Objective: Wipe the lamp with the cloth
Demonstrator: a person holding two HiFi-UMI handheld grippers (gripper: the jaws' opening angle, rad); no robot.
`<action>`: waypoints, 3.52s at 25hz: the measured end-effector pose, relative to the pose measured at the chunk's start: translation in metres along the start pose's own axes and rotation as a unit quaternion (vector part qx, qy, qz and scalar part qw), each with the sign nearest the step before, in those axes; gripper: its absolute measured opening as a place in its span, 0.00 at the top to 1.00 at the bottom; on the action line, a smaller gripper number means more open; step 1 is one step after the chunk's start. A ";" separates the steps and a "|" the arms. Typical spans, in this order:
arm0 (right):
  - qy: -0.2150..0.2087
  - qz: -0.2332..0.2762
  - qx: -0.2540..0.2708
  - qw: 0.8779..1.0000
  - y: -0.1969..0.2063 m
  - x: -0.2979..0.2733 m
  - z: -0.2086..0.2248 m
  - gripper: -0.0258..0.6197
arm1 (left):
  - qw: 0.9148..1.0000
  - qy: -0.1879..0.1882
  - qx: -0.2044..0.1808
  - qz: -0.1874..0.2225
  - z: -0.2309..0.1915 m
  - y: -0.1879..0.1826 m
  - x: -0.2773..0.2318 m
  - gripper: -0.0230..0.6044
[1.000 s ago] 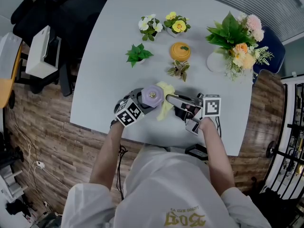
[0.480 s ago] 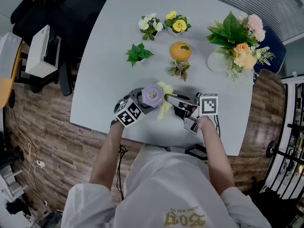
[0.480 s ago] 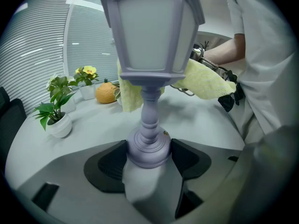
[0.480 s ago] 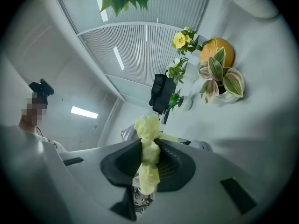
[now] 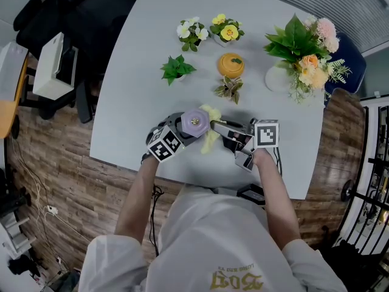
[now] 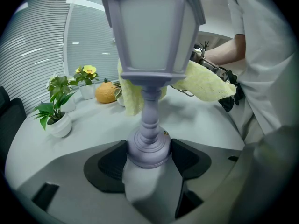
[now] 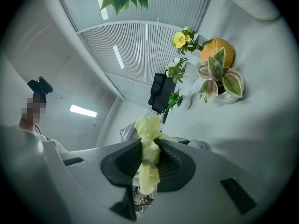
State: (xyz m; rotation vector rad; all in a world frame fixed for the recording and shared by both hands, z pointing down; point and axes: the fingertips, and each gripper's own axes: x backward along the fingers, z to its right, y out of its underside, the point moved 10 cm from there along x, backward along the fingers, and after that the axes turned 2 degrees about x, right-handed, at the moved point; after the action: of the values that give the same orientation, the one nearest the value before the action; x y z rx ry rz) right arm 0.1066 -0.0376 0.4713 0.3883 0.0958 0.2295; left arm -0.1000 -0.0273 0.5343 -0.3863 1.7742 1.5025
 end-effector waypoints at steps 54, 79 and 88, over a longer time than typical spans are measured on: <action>-0.023 -0.067 0.040 0.997 0.021 -0.014 -0.017 0.84 | 1.000 0.005 0.012 -0.007 -0.001 0.000 -0.001 0.48; 0.051 -0.110 0.074 0.990 0.022 -0.018 -0.002 0.84 | 1.000 0.003 0.009 -0.006 -0.001 -0.001 -0.001 0.48; 0.075 -0.116 0.075 0.987 0.023 -0.023 0.003 0.84 | 1.000 0.004 0.009 -0.006 -0.001 -0.001 0.000 0.48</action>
State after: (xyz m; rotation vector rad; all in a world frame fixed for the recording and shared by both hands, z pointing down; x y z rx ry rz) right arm 0.0804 -0.0236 0.4842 0.5049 0.3070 0.0204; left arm -0.0995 -0.0284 0.5341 -0.3936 1.7863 1.4774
